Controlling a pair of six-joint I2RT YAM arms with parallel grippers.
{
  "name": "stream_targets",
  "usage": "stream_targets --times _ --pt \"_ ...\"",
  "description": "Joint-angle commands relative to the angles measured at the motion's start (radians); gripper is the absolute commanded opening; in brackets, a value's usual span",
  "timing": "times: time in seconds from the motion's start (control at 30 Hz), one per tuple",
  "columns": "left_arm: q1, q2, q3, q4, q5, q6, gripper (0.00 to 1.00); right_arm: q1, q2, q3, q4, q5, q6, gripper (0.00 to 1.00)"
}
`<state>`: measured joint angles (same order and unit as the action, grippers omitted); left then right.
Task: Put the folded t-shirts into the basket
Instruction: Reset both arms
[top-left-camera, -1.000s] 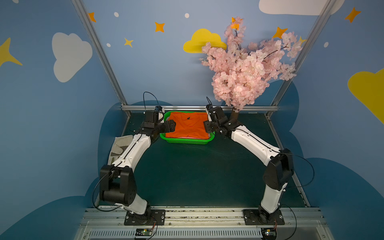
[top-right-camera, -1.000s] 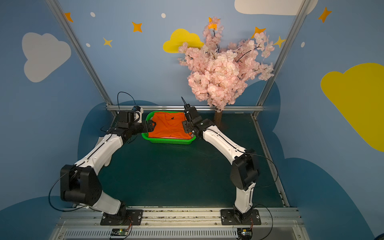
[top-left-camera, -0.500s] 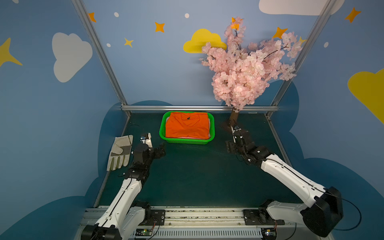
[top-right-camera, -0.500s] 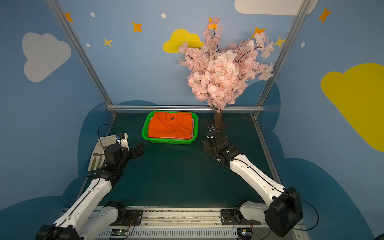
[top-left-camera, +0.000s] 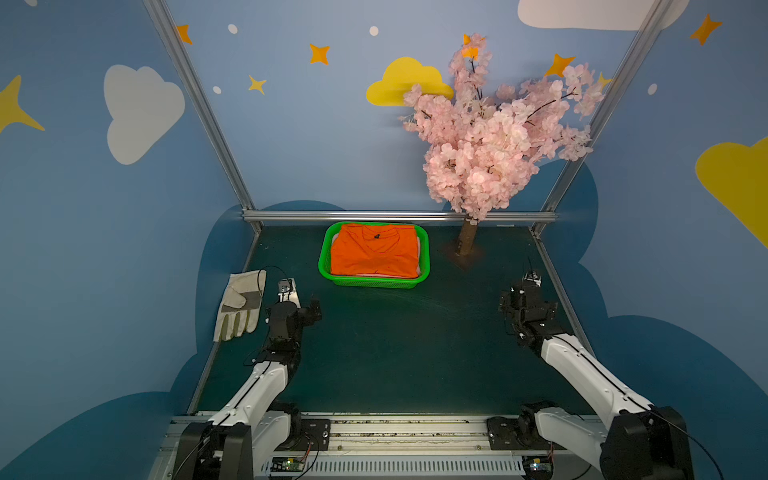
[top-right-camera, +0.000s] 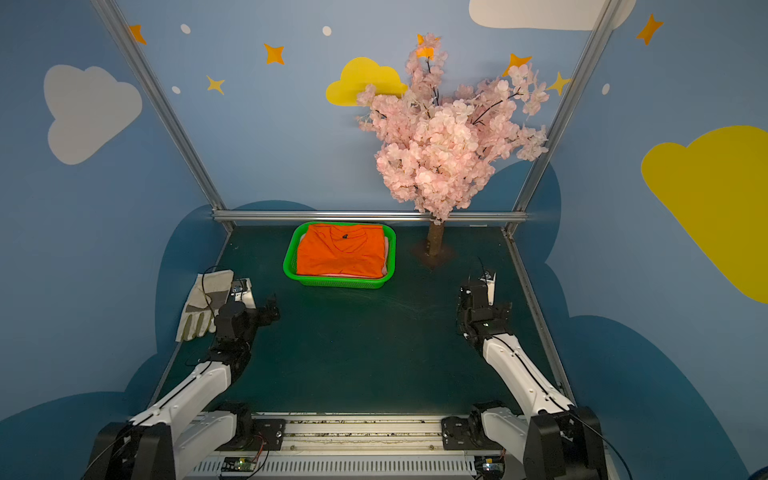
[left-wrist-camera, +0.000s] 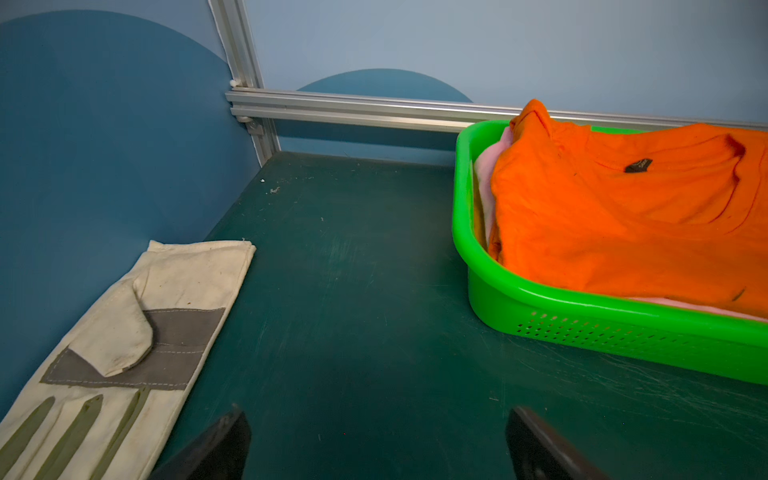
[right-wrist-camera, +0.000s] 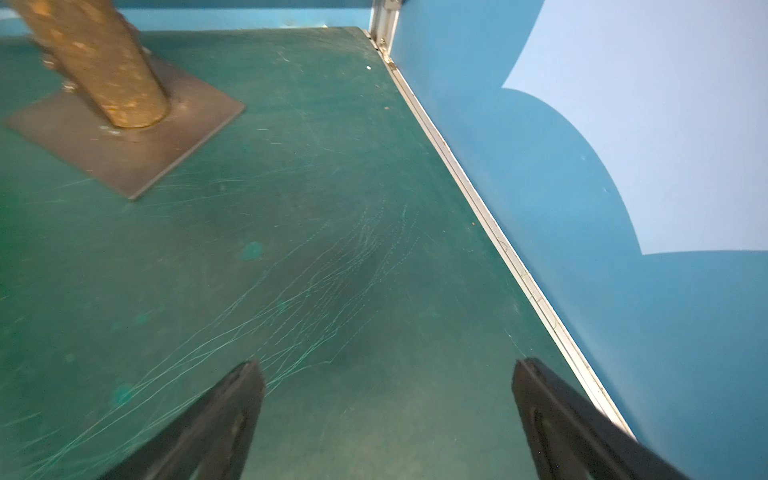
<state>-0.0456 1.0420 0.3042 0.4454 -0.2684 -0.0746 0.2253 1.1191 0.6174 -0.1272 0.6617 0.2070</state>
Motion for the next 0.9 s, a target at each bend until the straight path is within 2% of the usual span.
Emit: stream_targets --times 0.0,0.2,0.37,0.5,0.6,0.73,0.8,0.87 --pt "0.004 0.066 0.013 0.107 0.068 0.063 1.0 -0.018 0.054 -0.03 0.172 -0.009 -0.04 0.98" --pt "0.004 0.241 0.016 0.275 0.175 0.086 1.0 -0.027 0.113 -0.111 0.376 -0.116 -0.134 0.98" --pt "0.003 0.339 0.008 0.406 0.167 0.094 1.0 -0.042 0.167 -0.131 0.456 -0.134 -0.165 0.98" --pt "0.003 0.442 0.016 0.479 0.191 0.099 1.0 -0.048 0.178 -0.135 0.496 -0.174 -0.196 0.98" --pt "-0.003 0.536 0.016 0.597 0.218 0.125 1.0 -0.06 0.194 -0.149 0.568 -0.204 -0.208 0.98" --pt "-0.004 0.498 0.057 0.454 0.232 0.122 1.0 -0.086 0.276 -0.16 0.683 -0.247 -0.22 0.98" --pt "-0.004 0.511 0.053 0.481 0.237 0.126 1.0 -0.103 0.331 -0.169 0.756 -0.247 -0.192 0.97" --pt "-0.005 0.524 0.046 0.514 0.238 0.133 1.0 -0.121 0.346 -0.162 0.749 -0.281 -0.185 0.98"
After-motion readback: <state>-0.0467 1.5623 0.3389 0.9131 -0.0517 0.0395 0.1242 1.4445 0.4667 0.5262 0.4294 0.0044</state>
